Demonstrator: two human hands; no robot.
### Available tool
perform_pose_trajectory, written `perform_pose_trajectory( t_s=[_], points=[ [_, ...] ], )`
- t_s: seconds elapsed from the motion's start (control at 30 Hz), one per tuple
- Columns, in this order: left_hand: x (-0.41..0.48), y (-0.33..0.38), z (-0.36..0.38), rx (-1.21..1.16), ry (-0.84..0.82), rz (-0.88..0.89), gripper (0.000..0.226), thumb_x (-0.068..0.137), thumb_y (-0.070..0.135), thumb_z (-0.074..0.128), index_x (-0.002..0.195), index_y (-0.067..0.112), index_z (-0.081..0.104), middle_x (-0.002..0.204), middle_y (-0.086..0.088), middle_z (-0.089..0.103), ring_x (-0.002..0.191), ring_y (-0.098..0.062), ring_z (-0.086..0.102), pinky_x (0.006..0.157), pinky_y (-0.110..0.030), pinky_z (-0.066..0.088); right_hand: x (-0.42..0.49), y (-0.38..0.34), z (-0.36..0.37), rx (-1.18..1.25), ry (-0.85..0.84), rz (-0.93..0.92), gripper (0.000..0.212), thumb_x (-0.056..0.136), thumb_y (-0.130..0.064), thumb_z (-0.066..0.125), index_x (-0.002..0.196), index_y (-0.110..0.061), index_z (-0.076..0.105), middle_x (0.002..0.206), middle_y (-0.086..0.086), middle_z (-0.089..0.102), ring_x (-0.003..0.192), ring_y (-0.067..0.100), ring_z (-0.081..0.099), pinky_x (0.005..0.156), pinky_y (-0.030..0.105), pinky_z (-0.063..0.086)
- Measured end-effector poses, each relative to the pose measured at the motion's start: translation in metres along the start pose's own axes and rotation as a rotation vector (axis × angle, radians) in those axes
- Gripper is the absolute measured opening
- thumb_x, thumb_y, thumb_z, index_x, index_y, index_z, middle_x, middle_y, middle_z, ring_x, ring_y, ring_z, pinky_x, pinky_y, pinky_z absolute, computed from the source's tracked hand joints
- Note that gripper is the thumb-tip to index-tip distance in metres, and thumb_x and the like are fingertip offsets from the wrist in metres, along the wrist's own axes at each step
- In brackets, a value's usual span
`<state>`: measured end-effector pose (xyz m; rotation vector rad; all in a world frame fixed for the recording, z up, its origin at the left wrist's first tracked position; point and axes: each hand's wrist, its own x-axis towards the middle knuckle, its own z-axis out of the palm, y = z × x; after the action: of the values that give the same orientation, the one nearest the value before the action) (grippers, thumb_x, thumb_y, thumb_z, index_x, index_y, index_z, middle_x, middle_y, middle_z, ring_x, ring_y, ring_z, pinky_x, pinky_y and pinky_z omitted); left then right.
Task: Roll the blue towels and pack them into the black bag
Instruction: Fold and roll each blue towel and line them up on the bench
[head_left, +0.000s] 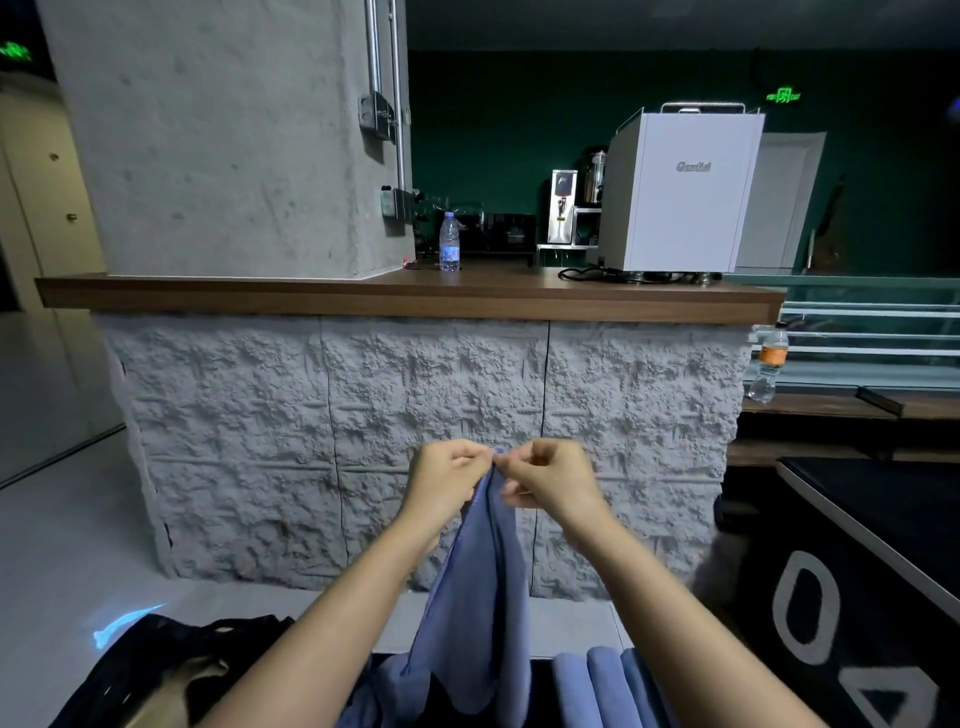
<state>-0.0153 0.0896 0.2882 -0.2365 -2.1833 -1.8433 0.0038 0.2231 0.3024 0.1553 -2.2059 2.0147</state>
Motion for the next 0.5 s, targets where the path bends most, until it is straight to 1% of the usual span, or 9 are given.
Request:
perform_pose_trajectory(
  t_s=[0.07,0.13,0.2,0.27,0.33,0.37,0.4,0.43,0.5],
  points=[
    [-0.002,-0.001,-0.004,-0.058,-0.1,0.045,0.012,0.086,0.014,0.066,0.093,0.005,0.07,0.086,-0.006,0.073,0.079,-0.006,0.069,0.072,-0.017,0.054,-0.001,-0.001,-0.001,0.07,-0.064,-0.004,0.015,0.091,-0.007,0.06,0.087,0.007,0.064,0.068,0.015,0.064,0.057,0.016,0.064,0.059,0.025,0.058],
    [-0.003,-0.004,-0.009,-0.062,-0.155,0.045,0.02,0.081,0.009,0.071,0.099,0.003,0.068,0.093,-0.01,0.073,0.088,-0.014,0.069,0.08,-0.022,0.054,0.0,-0.001,-0.005,0.091,-0.128,-0.038,0.015,0.092,-0.008,0.058,0.094,0.004,0.066,0.076,0.015,0.066,0.065,0.016,0.067,0.063,0.027,0.058],
    [-0.003,-0.006,-0.012,-0.044,-0.186,0.054,0.019,0.081,0.002,0.069,0.1,0.004,0.068,0.096,-0.011,0.072,0.089,-0.015,0.066,0.078,-0.019,0.053,0.006,0.004,-0.014,-0.099,-0.114,-0.175,0.016,0.088,-0.017,0.066,0.101,-0.008,0.066,0.09,0.009,0.065,0.077,0.013,0.063,0.07,0.029,0.057],
    [-0.002,-0.004,-0.016,-0.05,-0.244,0.062,0.019,0.083,0.002,0.067,0.099,0.012,0.066,0.095,-0.004,0.071,0.087,-0.009,0.065,0.074,-0.016,0.051,0.014,0.013,-0.028,-0.427,-0.135,-0.342,0.045,0.076,-0.036,0.076,0.116,-0.025,0.06,0.117,-0.006,0.058,0.106,0.006,0.051,0.089,0.024,0.045],
    [-0.001,-0.002,-0.023,-0.112,-0.347,0.058,0.018,0.085,0.004,0.064,0.1,0.014,0.064,0.095,0.001,0.07,0.088,-0.006,0.064,0.074,-0.016,0.049,0.02,0.023,-0.041,-0.606,-0.334,-0.33,0.073,0.066,-0.045,0.082,0.129,-0.037,0.047,0.137,-0.015,0.042,0.127,0.005,0.033,0.103,0.025,0.031],
    [0.001,-0.002,-0.028,-0.134,-0.384,0.052,0.018,0.085,0.003,0.063,0.102,0.012,0.064,0.096,0.0,0.069,0.088,-0.006,0.064,0.075,-0.017,0.048,0.022,0.028,-0.046,-0.629,-0.435,-0.268,0.076,0.064,-0.044,0.084,0.13,-0.037,0.047,0.136,-0.013,0.045,0.127,0.005,0.036,0.105,0.027,0.034],
    [0.003,-0.002,-0.034,-0.132,-0.404,0.045,0.018,0.086,0.003,0.063,0.102,0.01,0.063,0.098,-0.001,0.069,0.089,-0.006,0.063,0.077,-0.017,0.048,0.024,0.032,-0.051,-0.622,-0.509,-0.202,0.069,0.064,-0.041,0.085,0.125,-0.034,0.053,0.127,-0.008,0.054,0.119,0.006,0.046,0.102,0.031,0.041],
    [0.005,-0.004,-0.04,-0.095,-0.405,0.035,0.018,0.086,0.003,0.063,0.103,0.01,0.063,0.098,-0.002,0.068,0.09,-0.007,0.062,0.078,-0.018,0.048,0.025,0.034,-0.056,-0.62,-0.543,-0.15,0.055,0.066,-0.037,0.084,0.115,-0.026,0.061,0.114,-0.002,0.062,0.104,0.006,0.055,0.094,0.037,0.047],
    [0.012,-0.009,-0.053,0.0,-0.371,-0.006,0.014,0.086,0.005,0.063,0.099,0.012,0.064,0.097,-0.003,0.068,0.092,-0.012,0.062,0.078,-0.021,0.048,0.027,0.036,-0.064,-0.614,-0.524,-0.158,0.032,0.07,-0.036,0.082,0.087,-0.012,0.069,0.085,0.006,0.065,0.079,0.01,0.057,0.076,0.042,0.048]
  ],
)
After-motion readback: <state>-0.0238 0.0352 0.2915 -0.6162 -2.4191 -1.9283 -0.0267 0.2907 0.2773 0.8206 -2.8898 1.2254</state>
